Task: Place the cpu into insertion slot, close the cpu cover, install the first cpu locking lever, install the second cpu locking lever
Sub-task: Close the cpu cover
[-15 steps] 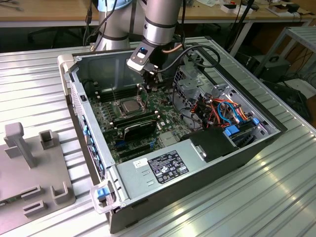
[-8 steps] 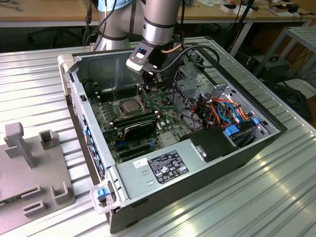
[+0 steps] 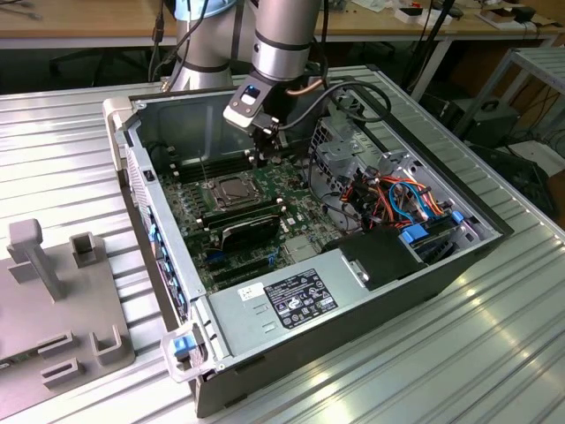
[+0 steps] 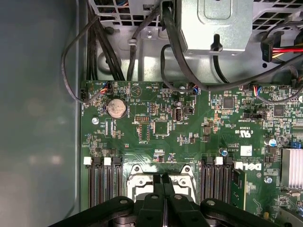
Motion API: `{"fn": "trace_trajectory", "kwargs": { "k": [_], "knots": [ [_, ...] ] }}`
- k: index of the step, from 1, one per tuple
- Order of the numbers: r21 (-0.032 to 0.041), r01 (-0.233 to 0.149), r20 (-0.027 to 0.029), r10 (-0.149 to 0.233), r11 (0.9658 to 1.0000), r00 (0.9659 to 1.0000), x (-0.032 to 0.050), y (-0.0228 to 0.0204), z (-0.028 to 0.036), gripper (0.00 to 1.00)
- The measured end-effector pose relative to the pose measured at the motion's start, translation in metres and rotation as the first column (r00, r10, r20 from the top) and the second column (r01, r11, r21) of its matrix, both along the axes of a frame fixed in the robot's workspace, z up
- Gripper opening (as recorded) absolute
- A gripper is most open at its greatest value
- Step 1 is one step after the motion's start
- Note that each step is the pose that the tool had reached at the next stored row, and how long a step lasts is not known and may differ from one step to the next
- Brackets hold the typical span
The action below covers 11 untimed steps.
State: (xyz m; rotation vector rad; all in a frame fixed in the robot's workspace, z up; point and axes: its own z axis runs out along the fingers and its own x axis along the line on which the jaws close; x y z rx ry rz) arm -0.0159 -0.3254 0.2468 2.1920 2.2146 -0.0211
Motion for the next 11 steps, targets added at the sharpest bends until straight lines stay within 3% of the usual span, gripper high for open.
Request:
{"fn": "trace_trajectory", "kwargs": {
  "k": [11],
  "knots": [
    [0.0000,0.000,0.0000,0.000,1.0000,1.0000,-0.0076,0.0000,-0.0002,0.11]
  ]
}}
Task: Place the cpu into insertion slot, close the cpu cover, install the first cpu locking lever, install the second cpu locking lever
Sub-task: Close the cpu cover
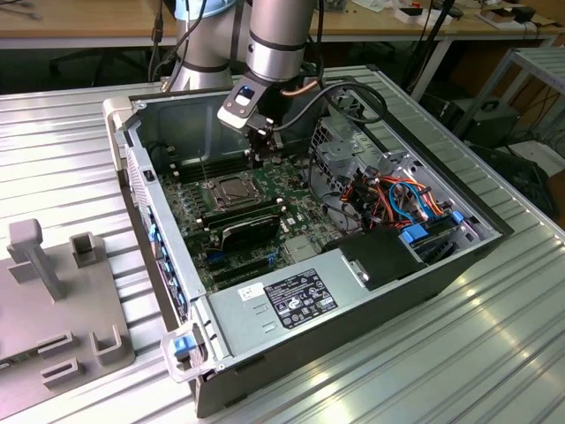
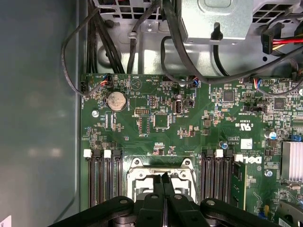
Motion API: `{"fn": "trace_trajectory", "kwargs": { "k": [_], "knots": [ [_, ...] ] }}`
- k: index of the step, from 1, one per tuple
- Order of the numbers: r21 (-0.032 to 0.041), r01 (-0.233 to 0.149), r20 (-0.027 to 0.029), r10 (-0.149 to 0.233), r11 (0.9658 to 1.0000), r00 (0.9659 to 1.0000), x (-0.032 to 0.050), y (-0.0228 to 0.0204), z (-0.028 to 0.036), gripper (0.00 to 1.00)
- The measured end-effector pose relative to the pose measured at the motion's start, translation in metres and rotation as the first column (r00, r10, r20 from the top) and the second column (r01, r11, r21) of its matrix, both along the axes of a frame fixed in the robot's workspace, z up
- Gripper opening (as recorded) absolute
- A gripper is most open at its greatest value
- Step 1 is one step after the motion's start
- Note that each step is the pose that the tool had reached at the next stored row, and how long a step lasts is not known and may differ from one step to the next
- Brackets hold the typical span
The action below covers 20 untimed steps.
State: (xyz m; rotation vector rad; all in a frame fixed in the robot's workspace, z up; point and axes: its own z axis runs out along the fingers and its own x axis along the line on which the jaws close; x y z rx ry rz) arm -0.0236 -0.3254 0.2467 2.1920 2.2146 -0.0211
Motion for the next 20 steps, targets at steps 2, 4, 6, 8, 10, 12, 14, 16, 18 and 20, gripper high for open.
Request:
{"fn": "trace_trajectory", "kwargs": {
  "k": [2,4,6,8,10,12,14,16,18,20],
  "knots": [
    [0.0000,0.000,0.0000,0.000,1.0000,1.0000,-0.0007,0.0000,0.0000,0.11],
    [0.0000,0.000,0.0000,0.000,1.0000,1.0000,-0.0019,0.0000,-0.0001,0.11],
    [0.0000,0.000,0.0000,0.000,1.0000,1.0000,-0.0029,0.0000,-0.0001,0.11],
    [0.0000,0.000,0.0000,0.000,1.0000,1.0000,-0.0034,0.0000,-0.0001,0.11],
    [0.0000,0.000,0.0000,0.000,1.0000,1.0000,-0.0040,0.0000,-0.0001,0.11],
    [0.0000,0.000,0.0000,0.000,1.0000,1.0000,-0.0043,0.0000,-0.0001,0.11],
    [0.0000,0.000,0.0000,0.000,1.0000,1.0000,-0.0044,0.0000,-0.0001,0.11],
    [0.0000,0.000,0.0000,0.000,1.0000,1.0000,-0.0044,0.0000,-0.0001,0.11],
    [0.0000,0.000,0.0000,0.000,1.0000,1.0000,-0.0045,0.0000,-0.0001,0.11],
    [0.0000,0.000,0.0000,0.000,1.0000,1.0000,-0.0045,0.0000,-0.0001,0.11]
  ]
}}
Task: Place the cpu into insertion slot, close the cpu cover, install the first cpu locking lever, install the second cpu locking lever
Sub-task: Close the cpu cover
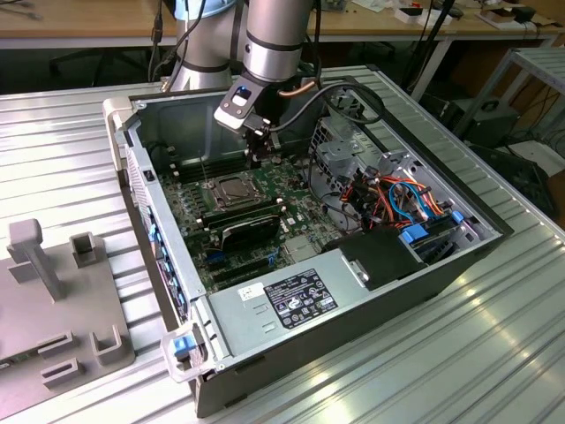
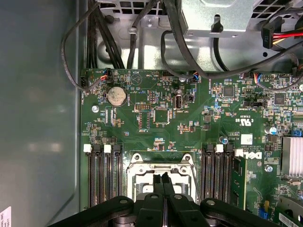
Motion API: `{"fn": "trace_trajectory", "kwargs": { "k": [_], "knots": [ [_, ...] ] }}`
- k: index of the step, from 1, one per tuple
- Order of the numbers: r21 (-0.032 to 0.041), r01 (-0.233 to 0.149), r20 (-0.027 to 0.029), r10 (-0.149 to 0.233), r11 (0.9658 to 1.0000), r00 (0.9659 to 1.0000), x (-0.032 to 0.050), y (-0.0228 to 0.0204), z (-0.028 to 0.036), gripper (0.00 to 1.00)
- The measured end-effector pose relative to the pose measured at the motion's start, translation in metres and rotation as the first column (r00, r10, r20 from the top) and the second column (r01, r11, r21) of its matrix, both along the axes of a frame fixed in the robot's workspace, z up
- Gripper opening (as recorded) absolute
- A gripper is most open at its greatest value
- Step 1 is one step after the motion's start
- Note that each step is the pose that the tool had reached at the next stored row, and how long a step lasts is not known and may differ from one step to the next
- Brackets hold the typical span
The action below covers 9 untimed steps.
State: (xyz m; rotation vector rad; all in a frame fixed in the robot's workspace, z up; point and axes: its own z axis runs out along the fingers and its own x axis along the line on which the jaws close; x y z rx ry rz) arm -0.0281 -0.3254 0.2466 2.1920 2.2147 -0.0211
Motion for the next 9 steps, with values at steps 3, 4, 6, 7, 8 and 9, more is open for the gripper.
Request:
{"fn": "trace_trajectory", "kwargs": {
  "k": [3,4,6,7,8,9],
  "knots": [
    [0.0000,0.000,0.0001,0.000,1.0000,1.0000,-0.0004,0.0000,0.0000,0.11],
    [0.0000,0.000,0.0000,0.000,1.0000,1.0000,-0.0004,0.0000,0.0000,0.11],
    [0.0000,0.000,0.0000,0.000,1.0000,1.0000,-0.0004,0.0000,0.0000,0.11],
    [0.0000,0.000,0.0000,0.000,1.0000,1.0000,-0.0004,0.0000,0.0000,0.11],
    [0.0000,0.000,0.0000,0.000,1.0000,1.0000,-0.0005,0.0000,0.0000,0.11],
    [-0.0001,0.000,0.0000,0.000,1.0000,1.0000,-0.0005,0.0000,0.0000,0.11]
  ]
}}
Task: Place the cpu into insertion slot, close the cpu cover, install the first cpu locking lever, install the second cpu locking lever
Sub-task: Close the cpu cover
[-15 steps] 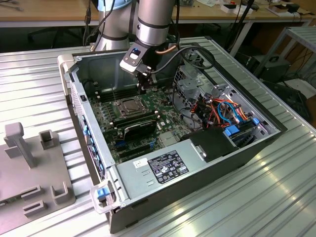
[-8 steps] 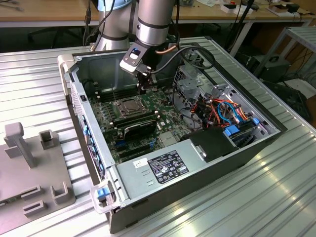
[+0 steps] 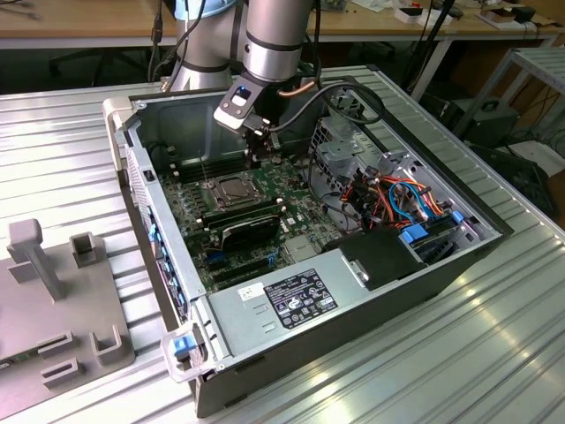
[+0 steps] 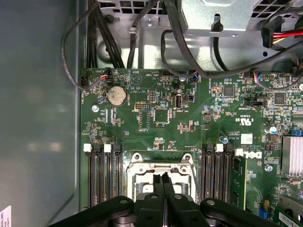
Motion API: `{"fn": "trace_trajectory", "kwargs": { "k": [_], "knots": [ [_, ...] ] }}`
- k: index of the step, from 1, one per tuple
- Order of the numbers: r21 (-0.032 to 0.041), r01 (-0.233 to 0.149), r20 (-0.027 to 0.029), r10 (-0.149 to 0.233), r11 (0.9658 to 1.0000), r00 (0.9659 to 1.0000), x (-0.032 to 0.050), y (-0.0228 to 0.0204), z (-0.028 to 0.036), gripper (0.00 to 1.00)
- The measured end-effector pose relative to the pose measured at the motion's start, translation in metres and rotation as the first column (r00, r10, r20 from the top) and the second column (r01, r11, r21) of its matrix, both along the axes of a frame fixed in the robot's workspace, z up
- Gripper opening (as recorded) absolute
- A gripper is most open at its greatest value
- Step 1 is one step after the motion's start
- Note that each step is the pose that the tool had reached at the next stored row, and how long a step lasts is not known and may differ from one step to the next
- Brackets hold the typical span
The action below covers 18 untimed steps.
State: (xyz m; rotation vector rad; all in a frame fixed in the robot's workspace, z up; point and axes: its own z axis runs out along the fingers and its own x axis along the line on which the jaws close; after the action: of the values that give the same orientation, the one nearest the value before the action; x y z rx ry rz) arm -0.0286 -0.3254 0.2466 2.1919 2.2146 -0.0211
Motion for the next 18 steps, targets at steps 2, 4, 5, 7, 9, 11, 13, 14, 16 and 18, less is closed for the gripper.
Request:
{"fn": "trace_trajectory", "kwargs": {
  "k": [2,4,5,7,9,11,13,14,16,18],
  "knots": [
    [0.0001,0.000,0.0000,0.000,1.0000,1.0000,0.0000,0.0000,0.0000,0.11],
    [0.0001,0.000,0.0000,0.000,1.0000,1.0000,-0.0006,0.0000,0.0000,0.11],
    [0.0001,0.000,0.0000,0.000,1.0000,1.0000,-0.0013,0.0000,-0.0001,0.11],
    [0.0002,-0.001,-0.0123,0.001,1.0000,0.9999,-0.0088,-0.0044,-0.0052,0.11],
    [-0.0001,-0.007,-0.0195,0.007,1.0000,0.9998,-0.0159,-0.0046,-0.0088,0.11],
    [0.0001,-0.023,-0.0195,0.023,0.9997,0.9995,-0.0366,-0.0049,-0.0130,0.11],
    [0.0000,-0.030,-0.0196,0.030,0.9995,0.9993,-0.0495,-0.0051,-0.0185,0.11],
    [0.0001,-0.031,-0.0196,0.031,0.9995,0.9993,-0.0524,-0.0051,-0.0208,0.11],
    [0.0001,-0.031,-0.0196,0.031,0.9995,0.9993,-0.0552,-0.0051,-0.0253,0.11],
    [0.0000,-0.031,-0.0197,0.031,0.9995,0.9993,-0.0569,-0.0051,-0.0297,0.11]
  ]
}}
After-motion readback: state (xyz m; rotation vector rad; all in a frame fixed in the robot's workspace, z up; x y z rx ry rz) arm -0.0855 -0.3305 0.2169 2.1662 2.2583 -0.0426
